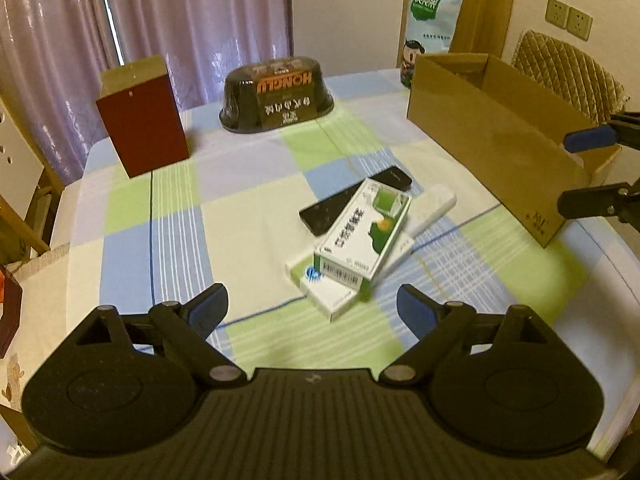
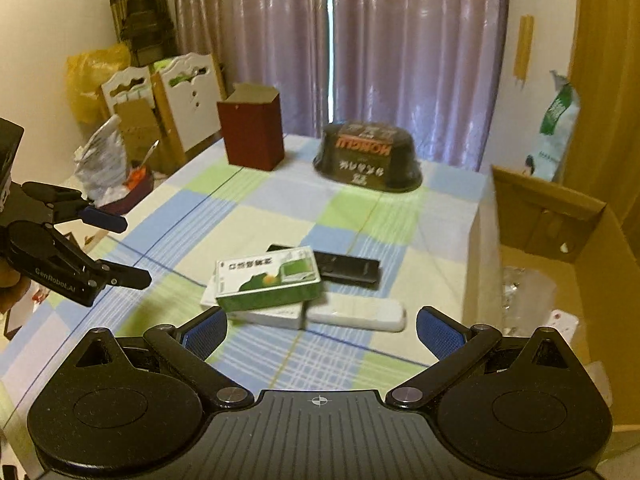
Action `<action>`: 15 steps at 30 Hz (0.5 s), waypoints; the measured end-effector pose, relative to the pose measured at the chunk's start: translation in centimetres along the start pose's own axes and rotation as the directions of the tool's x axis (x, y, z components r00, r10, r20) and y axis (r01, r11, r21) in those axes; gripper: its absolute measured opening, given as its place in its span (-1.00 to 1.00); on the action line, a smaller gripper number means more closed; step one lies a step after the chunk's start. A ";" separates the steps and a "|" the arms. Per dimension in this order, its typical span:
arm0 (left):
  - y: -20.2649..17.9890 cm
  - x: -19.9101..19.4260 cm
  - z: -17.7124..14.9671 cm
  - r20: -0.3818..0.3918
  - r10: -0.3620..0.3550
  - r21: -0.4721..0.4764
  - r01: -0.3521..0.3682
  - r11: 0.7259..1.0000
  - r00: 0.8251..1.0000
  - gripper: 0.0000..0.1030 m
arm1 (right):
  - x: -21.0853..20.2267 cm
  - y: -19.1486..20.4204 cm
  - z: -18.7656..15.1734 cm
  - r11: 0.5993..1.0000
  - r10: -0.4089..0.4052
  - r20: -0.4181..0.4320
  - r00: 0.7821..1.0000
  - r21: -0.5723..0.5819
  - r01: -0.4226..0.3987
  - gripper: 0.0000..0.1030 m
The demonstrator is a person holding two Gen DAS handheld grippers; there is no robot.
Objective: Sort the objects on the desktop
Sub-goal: 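Move both grippers back over the remaining items on the table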
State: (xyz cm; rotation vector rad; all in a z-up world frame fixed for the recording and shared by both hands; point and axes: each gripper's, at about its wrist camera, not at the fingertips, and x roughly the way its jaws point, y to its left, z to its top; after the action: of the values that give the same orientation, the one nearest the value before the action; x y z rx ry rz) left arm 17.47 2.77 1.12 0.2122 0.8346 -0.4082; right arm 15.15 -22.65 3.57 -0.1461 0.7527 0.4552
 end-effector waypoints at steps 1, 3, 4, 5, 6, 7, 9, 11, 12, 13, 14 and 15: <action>0.0 0.0 -0.1 -0.002 -0.005 0.000 0.005 1.000 1.000 0.73 | 0.2 0.1 -0.1 1.000 0.001 -0.007 1.000 0.000 -0.001 1.00; 0.0 0.2 -0.4 -0.006 -0.018 0.002 0.018 1.000 1.000 0.73 | 0.5 0.4 -0.3 1.000 0.002 -0.018 1.000 0.003 -0.002 1.00; -0.1 0.3 -0.5 -0.008 -0.025 0.003 0.025 1.000 1.000 0.73 | 0.8 0.4 -0.3 1.000 0.003 -0.024 1.000 0.004 -0.003 1.00; -0.1 0.5 -0.5 -0.010 -0.033 0.003 0.033 0.999 0.999 0.73 | 0.8 0.4 -0.4 1.000 0.003 -0.029 1.000 0.006 -0.003 1.00; -0.2 0.7 -0.5 -0.012 -0.040 0.003 0.040 0.999 0.999 0.73 | 1.0 0.4 -0.6 1.000 0.003 -0.035 0.999 0.008 -0.002 1.00; -0.3 1.0 -0.4 -0.014 -0.046 0.007 0.046 0.999 0.999 0.73 | 1.1 0.4 -0.7 1.000 0.002 -0.041 0.999 0.010 -0.002 1.00; -0.4 1.4 -0.3 -0.018 -0.057 0.020 0.057 0.998 0.998 0.73 | 1.4 0.4 -0.9 1.000 0.005 -0.055 0.998 0.011 -0.005 1.00; -0.7 1.9 -0.1 -0.020 -0.066 0.040 0.067 0.997 0.998 0.73 | 1.6 0.3 -1.1 1.000 0.007 -0.066 0.998 0.011 -0.006 1.00; -0.8 2.2 0.1 -0.021 -0.070 0.052 0.071 0.996 0.997 0.73 | 1.7 0.3 -1.2 1.000 0.008 -0.072 0.997 0.010 -0.007 1.00; -0.9 2.5 0.3 -0.022 -0.074 0.061 0.076 0.995 0.997 0.73 | 1.7 0.4 -1.2 1.000 0.009 -0.077 0.997 0.007 -0.009 1.00; -1.0 2.8 0.6 -0.025 -0.083 0.068 0.084 0.994 0.996 0.73 | 1.8 0.4 -1.3 1.000 0.010 -0.083 0.996 0.000 -0.010 1.00; -1.1 3.2 0.8 -0.028 -0.091 0.075 0.092 0.993 0.995 0.73 | 2.0 0.5 -1.5 1.000 0.011 -0.089 0.996 -0.007 -0.012 1.00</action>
State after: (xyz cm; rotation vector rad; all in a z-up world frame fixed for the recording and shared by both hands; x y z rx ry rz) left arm 19.50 0.64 -0.77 0.2503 0.8556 -0.5248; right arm 15.27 -21.99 1.18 -0.1705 0.8399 0.4649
